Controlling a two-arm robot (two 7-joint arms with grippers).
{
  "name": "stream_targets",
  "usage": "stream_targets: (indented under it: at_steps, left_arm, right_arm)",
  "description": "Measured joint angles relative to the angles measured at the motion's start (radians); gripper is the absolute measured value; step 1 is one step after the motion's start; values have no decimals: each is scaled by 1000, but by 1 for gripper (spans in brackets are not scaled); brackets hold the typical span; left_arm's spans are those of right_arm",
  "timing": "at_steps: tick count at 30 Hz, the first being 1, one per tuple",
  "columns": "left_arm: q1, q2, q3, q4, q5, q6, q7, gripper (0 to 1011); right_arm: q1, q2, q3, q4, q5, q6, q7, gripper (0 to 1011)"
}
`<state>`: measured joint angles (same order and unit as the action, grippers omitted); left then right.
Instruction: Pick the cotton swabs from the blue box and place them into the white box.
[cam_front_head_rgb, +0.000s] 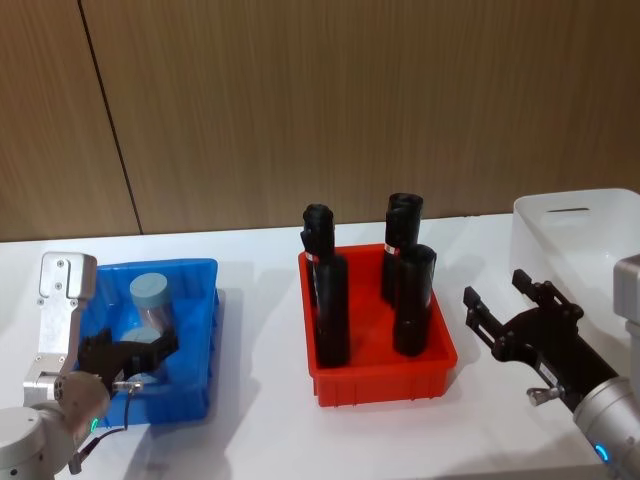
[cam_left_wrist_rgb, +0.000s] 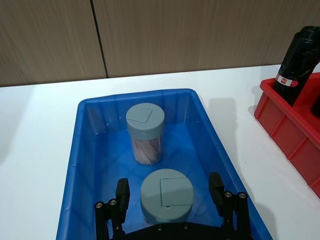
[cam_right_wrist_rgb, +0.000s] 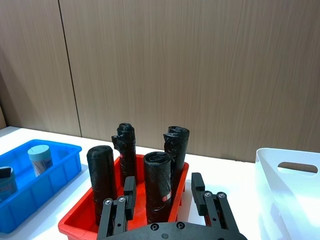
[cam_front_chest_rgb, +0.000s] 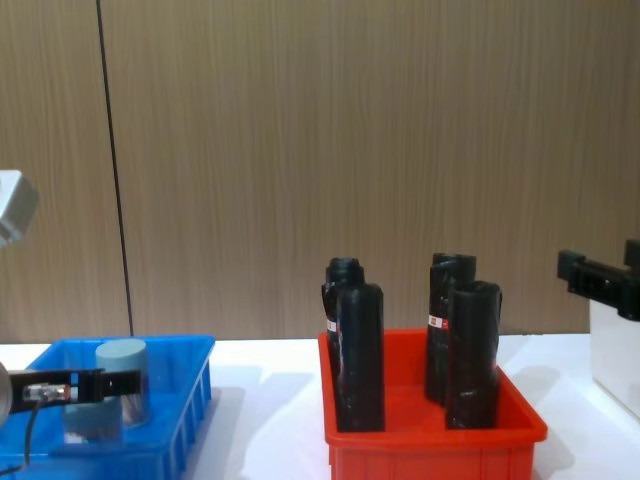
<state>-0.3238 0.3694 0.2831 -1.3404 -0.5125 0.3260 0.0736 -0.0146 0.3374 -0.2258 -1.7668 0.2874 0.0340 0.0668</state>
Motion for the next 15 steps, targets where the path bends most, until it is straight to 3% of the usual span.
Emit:
stream_targets:
  at_steps: [15]
  left_arm:
    - [-5,-2,1,37,32,-9,-52,1004]
  right_arm:
    - [0,0,0,0,0,0,0,688]
